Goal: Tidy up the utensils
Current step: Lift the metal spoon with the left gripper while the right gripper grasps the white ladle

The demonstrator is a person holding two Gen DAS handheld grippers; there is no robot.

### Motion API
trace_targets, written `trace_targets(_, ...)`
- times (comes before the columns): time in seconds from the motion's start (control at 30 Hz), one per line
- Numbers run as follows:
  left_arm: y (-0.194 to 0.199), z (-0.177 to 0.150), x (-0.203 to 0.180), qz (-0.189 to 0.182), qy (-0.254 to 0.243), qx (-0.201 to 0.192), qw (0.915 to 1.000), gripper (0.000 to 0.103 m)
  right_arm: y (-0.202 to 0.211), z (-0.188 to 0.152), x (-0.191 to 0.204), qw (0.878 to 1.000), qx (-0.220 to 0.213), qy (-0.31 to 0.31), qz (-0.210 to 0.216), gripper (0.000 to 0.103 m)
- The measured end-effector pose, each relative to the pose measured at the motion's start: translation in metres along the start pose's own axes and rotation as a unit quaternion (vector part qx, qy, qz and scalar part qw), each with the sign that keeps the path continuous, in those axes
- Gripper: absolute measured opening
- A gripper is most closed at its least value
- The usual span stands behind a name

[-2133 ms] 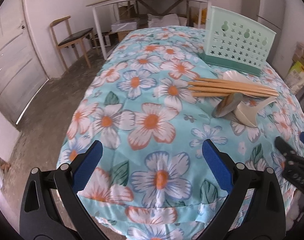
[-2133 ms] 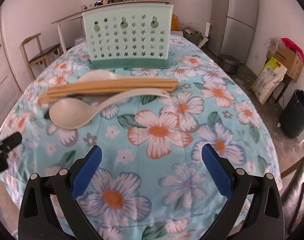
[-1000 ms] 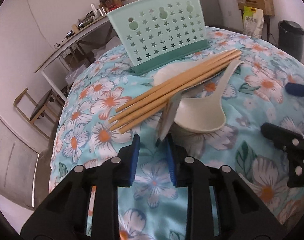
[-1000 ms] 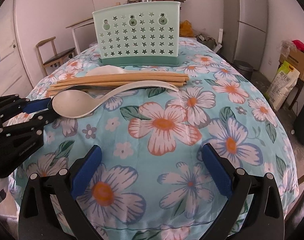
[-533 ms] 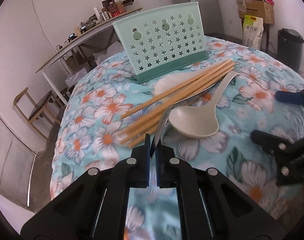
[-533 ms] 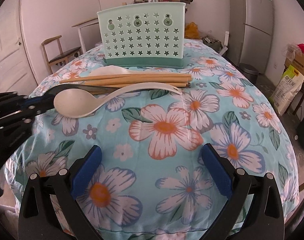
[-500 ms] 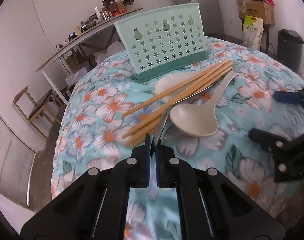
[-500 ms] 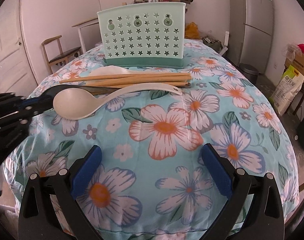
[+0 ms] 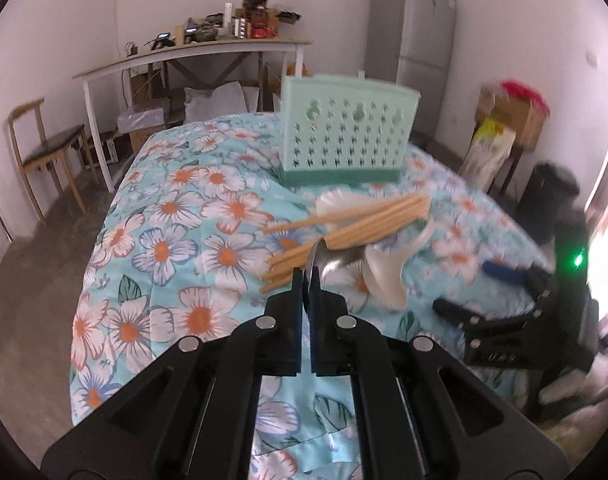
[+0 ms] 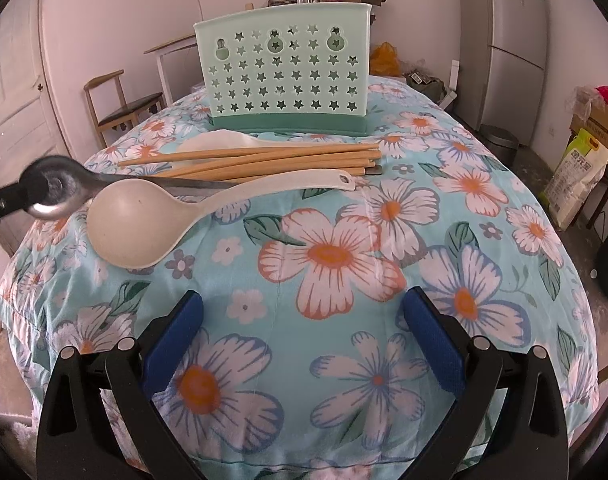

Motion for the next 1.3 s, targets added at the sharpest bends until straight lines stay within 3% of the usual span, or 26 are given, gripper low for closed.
trace_targets(0.13, 0.012, 0.003, 0.010, -0.011, 0.031, -0.028, 0.9991, 0.002, 0.008, 0.003, 0.004, 1.000, 0.009, 0.020, 0.003, 0.098)
trace_targets(0.27, 0.021, 0.007, 0.017, -0.019, 0.046, -0.051, 0.9975, 0.002, 0.033, 0.004, 0.024, 0.996, -0.033, 0.075, 0.018, 0.097)
trace_targets(0.4, 0.025, 0.008, 0.025, -0.020, 0.063, -0.061, 0.9960, 0.002, 0.049, -0.001, 0.061, 0.986, -0.058, 0.151, 0.047, 0.097)
trace_targets(0.63, 0.047, 0.012, 0.047, -0.013, 0.100, -0.096, 0.9903, 0.002, 0.038, -0.008, 0.098, 0.976, -0.030, 0.204, 0.064, 0.094)
trace_targets(0.77, 0.057, 0.012, 0.062, -0.007, 0.121, -0.114, 0.9861, 0.002, 0.021, -0.006, 0.109, 0.974, -0.010, 0.217, 0.056, 0.087)
trace_targets(0.87, 0.060, 0.012, 0.073, 0.001, 0.131, -0.122, 0.9839, 0.002, 0.009, -0.002, 0.112, 0.975, 0.013, 0.215, 0.050, 0.079)
trace_targets(0.97, 0.061, 0.010, 0.083, 0.004, 0.139, -0.125, 0.9823, 0.002, 0.009, 0.003, 0.109, 0.976, 0.018, 0.211, 0.043, 0.078)
trace_targets(1.17, 0.052, 0.004, 0.095, 0.001, 0.148, -0.122, 0.9814, 0.002, 0.051, 0.018, 0.083, 0.981, -0.001, 0.187, 0.051, 0.078)
trace_targets(1.3, 0.041, 0.002, 0.099, -0.010, 0.149, -0.117, 0.9819, 0.002, 0.071, 0.022, 0.068, 0.973, -0.002, 0.228, 0.025, 0.078)
Point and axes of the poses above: each gripper's, at about its wrist camera, not at the fingertips, and y roughly against the way its jaws point, x to its left, z to its top, the point moved 1 cm from there along -y, roughly the way its jaws point, and after that the axes turned 13 degrees about -y, right-handed, at the moved point
